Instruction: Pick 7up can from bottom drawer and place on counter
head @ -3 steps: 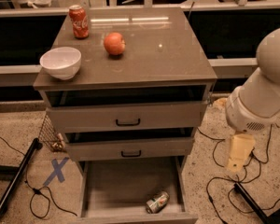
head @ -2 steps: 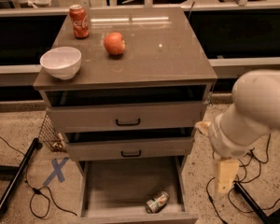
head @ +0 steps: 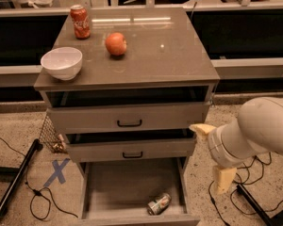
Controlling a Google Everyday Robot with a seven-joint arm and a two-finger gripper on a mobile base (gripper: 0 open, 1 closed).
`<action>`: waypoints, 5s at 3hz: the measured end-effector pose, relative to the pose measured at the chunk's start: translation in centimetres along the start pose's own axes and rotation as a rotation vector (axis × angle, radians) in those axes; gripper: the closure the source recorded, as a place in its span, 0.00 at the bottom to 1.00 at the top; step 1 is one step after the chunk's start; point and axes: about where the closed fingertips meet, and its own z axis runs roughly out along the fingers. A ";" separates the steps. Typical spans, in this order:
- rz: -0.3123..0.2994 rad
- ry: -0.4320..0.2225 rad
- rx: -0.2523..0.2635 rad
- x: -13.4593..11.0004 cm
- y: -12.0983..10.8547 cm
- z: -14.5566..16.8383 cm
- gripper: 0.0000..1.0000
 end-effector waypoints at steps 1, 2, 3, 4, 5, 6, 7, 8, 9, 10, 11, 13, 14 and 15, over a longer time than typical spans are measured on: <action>-0.019 0.002 -0.047 0.2 0.3 1.0 0.00; -0.186 -0.020 -0.088 0.0 0.5 8.8 0.00; -0.295 -0.101 -0.022 -0.4 -0.3 13.9 0.00; -0.369 -0.122 -0.029 -0.5 0.3 14.9 0.00; -0.403 -0.096 -0.107 0.0 -0.4 16.5 0.00; -0.512 -0.077 -0.170 -0.2 -1.3 22.3 0.00; -0.588 -0.045 -0.186 0.1 -0.7 29.6 0.00; -0.612 -0.015 -0.146 0.3 -1.9 30.8 0.00; -0.624 -0.061 -0.201 0.6 -1.5 32.5 0.00; -0.623 -0.112 -0.264 1.2 -1.0 38.0 0.00; -0.641 -0.158 -0.338 1.3 1.8 45.1 0.00; -0.645 -0.201 -0.354 2.5 5.8 52.2 0.00; -0.650 -0.206 -0.351 2.3 6.9 54.6 0.00; -0.610 -0.199 -0.364 3.0 7.9 57.0 0.00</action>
Offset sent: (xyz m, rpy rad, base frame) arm 0.0556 0.0391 -0.1642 -0.0636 -0.0258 0.3482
